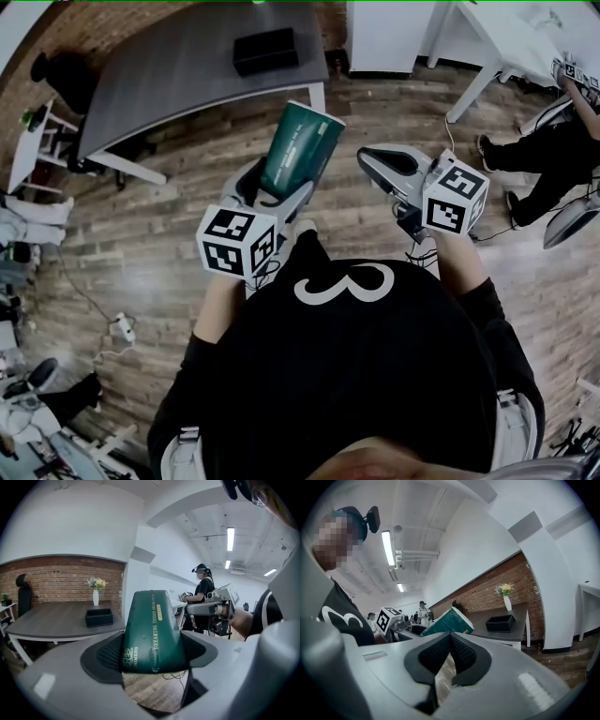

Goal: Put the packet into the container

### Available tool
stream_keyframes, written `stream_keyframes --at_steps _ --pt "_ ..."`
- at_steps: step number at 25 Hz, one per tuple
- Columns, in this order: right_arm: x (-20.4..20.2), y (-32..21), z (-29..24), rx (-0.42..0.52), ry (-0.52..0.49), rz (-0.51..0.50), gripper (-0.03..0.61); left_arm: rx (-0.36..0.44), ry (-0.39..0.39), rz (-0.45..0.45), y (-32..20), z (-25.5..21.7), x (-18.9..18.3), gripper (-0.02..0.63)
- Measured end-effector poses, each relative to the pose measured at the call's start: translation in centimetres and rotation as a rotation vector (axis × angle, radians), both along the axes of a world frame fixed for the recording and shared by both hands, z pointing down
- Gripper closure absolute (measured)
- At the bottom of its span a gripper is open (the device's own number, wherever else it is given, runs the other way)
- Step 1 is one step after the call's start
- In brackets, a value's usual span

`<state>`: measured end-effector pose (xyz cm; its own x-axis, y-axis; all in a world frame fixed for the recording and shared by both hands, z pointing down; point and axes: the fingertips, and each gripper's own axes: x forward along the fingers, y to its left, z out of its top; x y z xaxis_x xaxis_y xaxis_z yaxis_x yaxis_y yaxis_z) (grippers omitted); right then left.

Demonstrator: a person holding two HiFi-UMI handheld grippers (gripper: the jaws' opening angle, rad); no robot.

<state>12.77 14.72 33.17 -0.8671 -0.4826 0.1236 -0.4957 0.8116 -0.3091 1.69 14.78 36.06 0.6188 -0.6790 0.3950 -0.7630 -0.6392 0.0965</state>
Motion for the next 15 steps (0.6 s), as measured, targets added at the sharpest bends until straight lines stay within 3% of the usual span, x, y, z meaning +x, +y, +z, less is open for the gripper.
stream_keyframes --at_steps 15 --pt "-4.1 -14.6 1.7 -0.086 0.005 0.051 0.577 -0.069 -0.007 0.024 -14.3 2.1 -5.0 0.216"
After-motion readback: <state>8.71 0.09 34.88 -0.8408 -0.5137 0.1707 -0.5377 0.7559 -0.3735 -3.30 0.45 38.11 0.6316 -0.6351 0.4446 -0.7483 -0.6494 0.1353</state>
